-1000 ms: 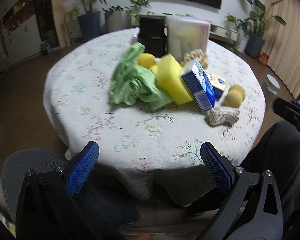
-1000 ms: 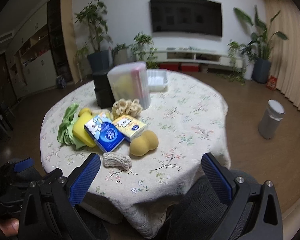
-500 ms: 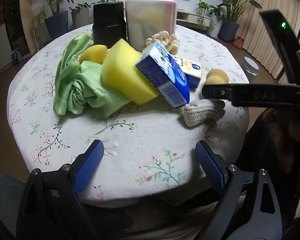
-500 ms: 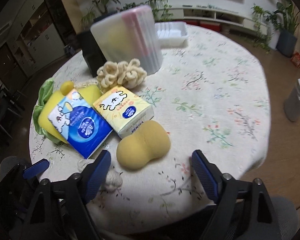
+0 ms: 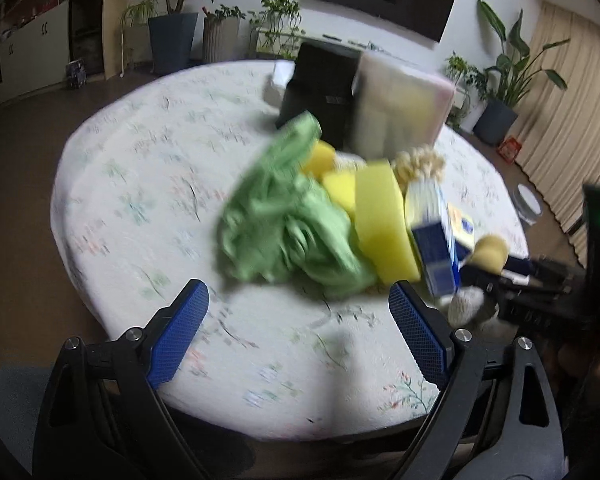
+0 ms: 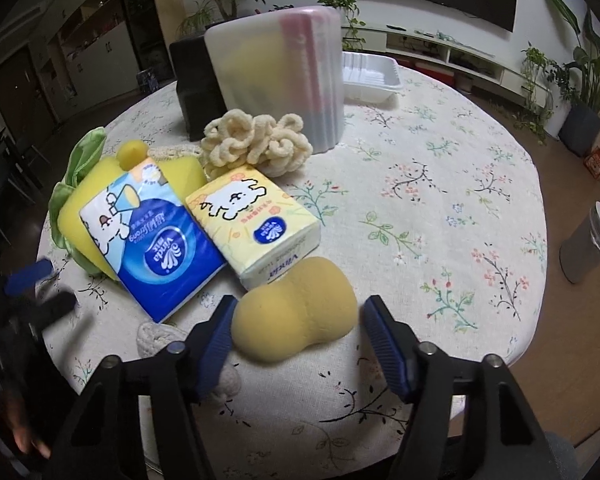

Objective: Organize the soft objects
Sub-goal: 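Grasp the green cloth with the left tool while the right tool grasps the peanut-shaped sponge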

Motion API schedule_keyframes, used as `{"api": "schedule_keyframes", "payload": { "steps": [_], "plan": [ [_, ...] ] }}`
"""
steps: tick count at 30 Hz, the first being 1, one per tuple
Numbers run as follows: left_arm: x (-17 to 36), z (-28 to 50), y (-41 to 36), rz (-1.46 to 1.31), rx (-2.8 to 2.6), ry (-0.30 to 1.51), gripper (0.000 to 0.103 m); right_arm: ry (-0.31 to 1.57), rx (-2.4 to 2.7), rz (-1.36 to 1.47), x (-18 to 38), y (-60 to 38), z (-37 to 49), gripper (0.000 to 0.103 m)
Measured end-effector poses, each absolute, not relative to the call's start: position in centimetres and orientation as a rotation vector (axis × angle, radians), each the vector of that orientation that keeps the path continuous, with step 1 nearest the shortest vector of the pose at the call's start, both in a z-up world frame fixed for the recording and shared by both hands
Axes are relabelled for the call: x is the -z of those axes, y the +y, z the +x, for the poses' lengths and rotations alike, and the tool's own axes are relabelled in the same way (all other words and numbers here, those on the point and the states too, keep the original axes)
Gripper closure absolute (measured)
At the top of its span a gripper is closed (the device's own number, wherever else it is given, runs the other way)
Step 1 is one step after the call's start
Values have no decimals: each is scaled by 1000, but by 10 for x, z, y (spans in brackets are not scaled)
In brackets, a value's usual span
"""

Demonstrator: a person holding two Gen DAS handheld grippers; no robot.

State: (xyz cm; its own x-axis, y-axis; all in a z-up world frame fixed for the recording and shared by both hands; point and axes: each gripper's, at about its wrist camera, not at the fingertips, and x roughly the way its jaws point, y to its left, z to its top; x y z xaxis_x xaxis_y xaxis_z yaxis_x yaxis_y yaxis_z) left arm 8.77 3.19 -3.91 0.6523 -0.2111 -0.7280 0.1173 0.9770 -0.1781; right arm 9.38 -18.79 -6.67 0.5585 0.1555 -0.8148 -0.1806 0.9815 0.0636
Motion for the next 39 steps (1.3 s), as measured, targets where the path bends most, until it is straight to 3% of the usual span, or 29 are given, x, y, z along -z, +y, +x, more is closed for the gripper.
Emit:
{"api": "schedule_keyframes", "payload": {
  "steps": [8,29,33,39],
  "plan": [
    [26,128,39,26,249,928,10,924,-226,-15,63,-187,89,51],
    [64,178,35,-16,226,1089,7,890,-243,7,68,-190,98,50],
    [68,172,29,18,164,1080,0,882,-237,-13,69,-187,98,49],
    [69,160,28,19,132,1033,0,876,-231,-26,70,-186,100,50]
  ]
}}
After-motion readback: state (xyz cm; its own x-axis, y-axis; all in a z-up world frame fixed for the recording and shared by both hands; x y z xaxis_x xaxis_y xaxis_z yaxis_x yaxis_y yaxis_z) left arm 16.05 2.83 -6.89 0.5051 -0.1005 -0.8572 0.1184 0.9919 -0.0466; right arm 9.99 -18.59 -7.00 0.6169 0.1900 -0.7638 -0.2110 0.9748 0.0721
